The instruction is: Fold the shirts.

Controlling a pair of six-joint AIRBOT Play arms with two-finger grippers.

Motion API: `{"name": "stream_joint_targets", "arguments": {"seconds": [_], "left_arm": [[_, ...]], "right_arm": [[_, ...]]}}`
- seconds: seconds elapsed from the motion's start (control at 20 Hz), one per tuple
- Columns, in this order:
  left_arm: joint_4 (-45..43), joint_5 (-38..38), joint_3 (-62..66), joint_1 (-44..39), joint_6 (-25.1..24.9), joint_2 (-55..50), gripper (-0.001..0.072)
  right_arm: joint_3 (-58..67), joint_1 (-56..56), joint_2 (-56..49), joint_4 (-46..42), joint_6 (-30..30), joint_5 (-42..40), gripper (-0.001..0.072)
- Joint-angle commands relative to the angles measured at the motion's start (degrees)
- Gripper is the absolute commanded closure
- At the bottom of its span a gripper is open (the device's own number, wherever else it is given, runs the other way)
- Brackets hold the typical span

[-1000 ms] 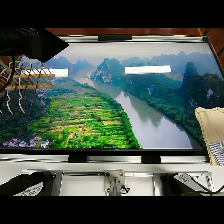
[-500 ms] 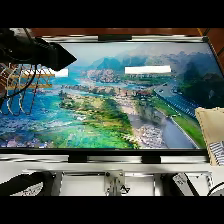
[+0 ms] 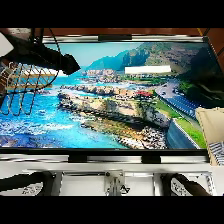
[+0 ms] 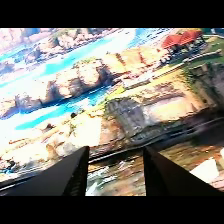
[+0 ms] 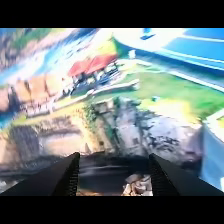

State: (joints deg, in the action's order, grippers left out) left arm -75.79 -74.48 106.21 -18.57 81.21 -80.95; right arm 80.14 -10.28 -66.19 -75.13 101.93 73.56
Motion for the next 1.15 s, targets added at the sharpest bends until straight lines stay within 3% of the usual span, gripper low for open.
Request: {"name": "stream_joint_targets", "arguments": {"seconds": [0.0, 0.1, 0.2, 0.5, 1.1], "left_arm": [[-14.84, -3.85, -0.02, 0.15, 8.31, -5.07, 0.0301], [-17.42, -9.88, -0.02, 1.42, 10.12, -9.31, 0.0283], [-15.17, -12.63, -0.02, 2.45, 10.12, -12.41, 0.0079], [-11.13, -9.55, 0.02, 1.99, 10.08, -13.07, 0.0079], [-11.15, -6.84, 0.02, 0.79, 9.51, -13.11, 0.0079]], "right_arm": [[-0.15, 16.41, -8.15, -8.94, 1.64, -4.39, 0.0154], [-0.15, 20.00, -10.91, -8.96, 3.13, -5.05, 0.0154], [-0.15, 21.24, -11.80, -8.96, 3.26, -5.11, 0.0154], [-0.15, 21.22, -11.69, -8.83, 3.23, -5.09, 0.0154], [-0.15, 21.22, -11.69, -8.83, 3.23, -5.09, 0.0154]]}}
